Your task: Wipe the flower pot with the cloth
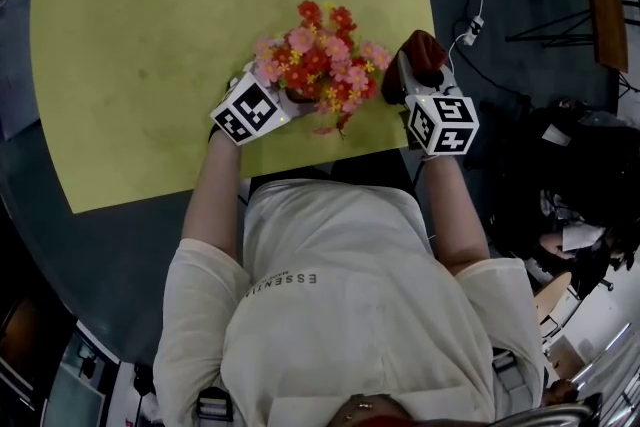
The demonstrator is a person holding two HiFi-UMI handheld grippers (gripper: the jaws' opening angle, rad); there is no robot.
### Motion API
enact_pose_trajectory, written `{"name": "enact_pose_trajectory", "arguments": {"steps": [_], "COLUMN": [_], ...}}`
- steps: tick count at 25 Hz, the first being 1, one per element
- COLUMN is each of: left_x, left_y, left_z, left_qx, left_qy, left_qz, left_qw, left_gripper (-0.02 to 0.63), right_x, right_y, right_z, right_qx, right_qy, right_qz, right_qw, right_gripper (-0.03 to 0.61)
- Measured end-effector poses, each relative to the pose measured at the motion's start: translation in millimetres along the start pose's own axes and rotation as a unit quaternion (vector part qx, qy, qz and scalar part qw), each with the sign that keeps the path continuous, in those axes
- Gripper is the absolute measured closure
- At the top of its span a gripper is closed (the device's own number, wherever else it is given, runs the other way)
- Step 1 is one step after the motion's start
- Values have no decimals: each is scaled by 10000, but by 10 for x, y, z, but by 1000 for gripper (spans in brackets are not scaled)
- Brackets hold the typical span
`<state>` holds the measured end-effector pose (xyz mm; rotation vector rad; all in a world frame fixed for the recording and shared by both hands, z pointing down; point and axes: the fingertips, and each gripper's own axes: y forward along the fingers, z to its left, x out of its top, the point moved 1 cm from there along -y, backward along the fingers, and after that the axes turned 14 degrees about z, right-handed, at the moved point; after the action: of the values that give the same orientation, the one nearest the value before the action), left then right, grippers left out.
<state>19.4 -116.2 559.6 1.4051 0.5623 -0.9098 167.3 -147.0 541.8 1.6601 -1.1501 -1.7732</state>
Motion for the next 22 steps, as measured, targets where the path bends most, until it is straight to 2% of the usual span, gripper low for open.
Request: {"name": "enact_pose_trajectory", "arguments": {"steps": [6,11,14,17,22], "left_x": [1,62,295,581,1101], "left_y": [-14,-69,-213,-454,-829], "left_z": [25,-13,17,28,54], "left_qx": [140,583,793,903,1248], "left_qy": [2,-67,-638,-1258,-1593], "left_qz": [-9,161,-65,-341,-721], "left_qw": [9999,9981,9948,9873,9767], "left_gripper": [75,75,74,74,74], "right_x": [1,14,12,57,294], "right_y": [-20,-104,-125,-126,-241], "right_z": [-72,12,134,332,822], "right_qx": [68,273,522,832,1446], "right_qy": [-32,-318,-539,-763,-1350], "right_qz": [53,76,174,287,109], "right_qw": [10000,9991,9970,9932,9802], "right_gripper": [532,532,532,532,532]}}
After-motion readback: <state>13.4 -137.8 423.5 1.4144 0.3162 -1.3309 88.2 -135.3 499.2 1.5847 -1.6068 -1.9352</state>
